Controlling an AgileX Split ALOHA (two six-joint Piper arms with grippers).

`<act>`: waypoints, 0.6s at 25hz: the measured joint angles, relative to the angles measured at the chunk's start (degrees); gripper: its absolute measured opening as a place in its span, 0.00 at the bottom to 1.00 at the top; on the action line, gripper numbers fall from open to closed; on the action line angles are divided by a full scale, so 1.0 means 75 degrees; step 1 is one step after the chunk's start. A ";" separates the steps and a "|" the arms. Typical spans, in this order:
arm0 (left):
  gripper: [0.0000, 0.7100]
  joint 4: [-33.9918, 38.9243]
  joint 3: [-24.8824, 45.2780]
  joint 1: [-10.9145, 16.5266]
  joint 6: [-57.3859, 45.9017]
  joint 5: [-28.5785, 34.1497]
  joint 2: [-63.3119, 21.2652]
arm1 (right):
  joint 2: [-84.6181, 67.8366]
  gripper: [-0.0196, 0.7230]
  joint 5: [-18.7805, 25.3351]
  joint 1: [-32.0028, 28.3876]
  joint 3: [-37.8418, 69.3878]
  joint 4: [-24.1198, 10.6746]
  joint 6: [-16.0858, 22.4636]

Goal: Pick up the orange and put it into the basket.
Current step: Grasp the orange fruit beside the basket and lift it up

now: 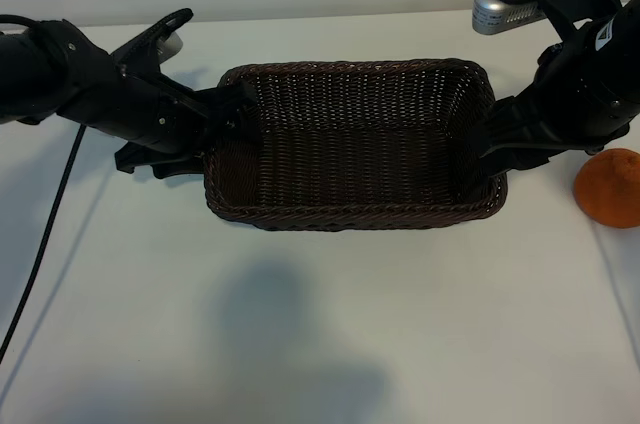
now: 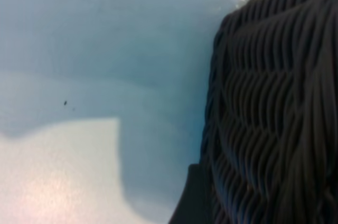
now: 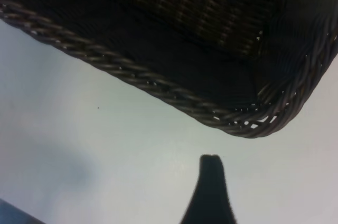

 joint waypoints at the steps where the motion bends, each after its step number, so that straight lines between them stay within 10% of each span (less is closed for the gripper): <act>1: 0.92 0.0070 0.0000 0.0000 -0.0053 0.0056 -0.0057 | 0.0000 0.77 0.0000 0.0000 0.0000 0.0000 0.0000; 15: 0.90 0.1419 0.0000 0.0000 -0.1020 0.0511 -0.1052 | 0.0000 0.77 0.0007 0.0000 0.0000 0.0007 0.0000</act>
